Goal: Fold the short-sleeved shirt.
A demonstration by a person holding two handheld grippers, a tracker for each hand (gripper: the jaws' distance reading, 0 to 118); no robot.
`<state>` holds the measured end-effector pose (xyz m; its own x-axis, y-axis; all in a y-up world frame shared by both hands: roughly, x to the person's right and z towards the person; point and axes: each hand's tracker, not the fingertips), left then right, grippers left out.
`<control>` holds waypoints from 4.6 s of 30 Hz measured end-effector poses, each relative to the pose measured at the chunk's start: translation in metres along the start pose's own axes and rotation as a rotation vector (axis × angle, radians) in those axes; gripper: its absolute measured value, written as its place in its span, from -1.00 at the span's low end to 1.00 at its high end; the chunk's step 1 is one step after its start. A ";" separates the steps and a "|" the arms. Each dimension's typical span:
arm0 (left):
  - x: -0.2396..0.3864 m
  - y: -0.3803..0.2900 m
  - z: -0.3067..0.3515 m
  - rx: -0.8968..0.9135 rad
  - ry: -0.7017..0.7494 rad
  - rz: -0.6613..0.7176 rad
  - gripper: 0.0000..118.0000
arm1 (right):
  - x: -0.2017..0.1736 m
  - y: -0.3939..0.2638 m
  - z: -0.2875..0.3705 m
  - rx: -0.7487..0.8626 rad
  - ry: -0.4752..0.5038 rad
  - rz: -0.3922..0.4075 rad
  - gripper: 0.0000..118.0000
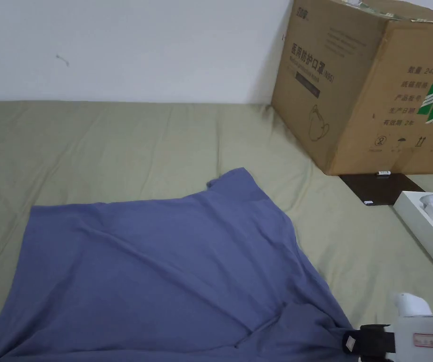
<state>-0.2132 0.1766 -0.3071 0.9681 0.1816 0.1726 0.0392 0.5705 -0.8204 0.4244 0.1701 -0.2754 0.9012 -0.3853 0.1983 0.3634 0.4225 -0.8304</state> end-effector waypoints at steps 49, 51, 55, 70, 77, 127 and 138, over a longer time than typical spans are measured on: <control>-0.047 0.080 -0.100 0.095 0.046 0.226 0.02 | -0.148 0.058 -0.015 0.217 0.158 0.090 -1.00; -0.052 0.086 -0.131 0.051 0.125 0.178 0.47 | -0.147 0.056 -0.017 0.197 0.161 0.086 -1.00; -0.057 0.083 -0.175 -0.042 0.163 0.176 0.90 | -0.140 0.053 -0.014 0.188 0.139 0.100 -1.00; 0.007 0.095 -0.158 -0.028 0.192 -0.131 -0.89 | -0.008 0.128 -0.075 0.180 -0.100 -0.070 -0.92; -0.006 0.096 -0.138 -0.035 0.193 -0.068 -0.89 | 0.020 0.158 -0.146 -0.044 -0.101 -0.118 0.97; -0.032 0.102 0.011 0.229 0.017 0.029 -1.00 | -0.157 0.068 -0.011 0.263 0.191 0.198 -1.00; -0.121 0.174 -0.182 0.049 0.177 0.011 0.88 | -0.165 0.098 -0.079 0.091 0.065 0.239 -1.00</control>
<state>-0.2786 0.1081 -0.5694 0.9970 0.0466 0.0613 0.0203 0.6084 -0.7933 0.2928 0.2097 -0.4304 0.9480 -0.3164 -0.0347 0.1641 0.5792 -0.7985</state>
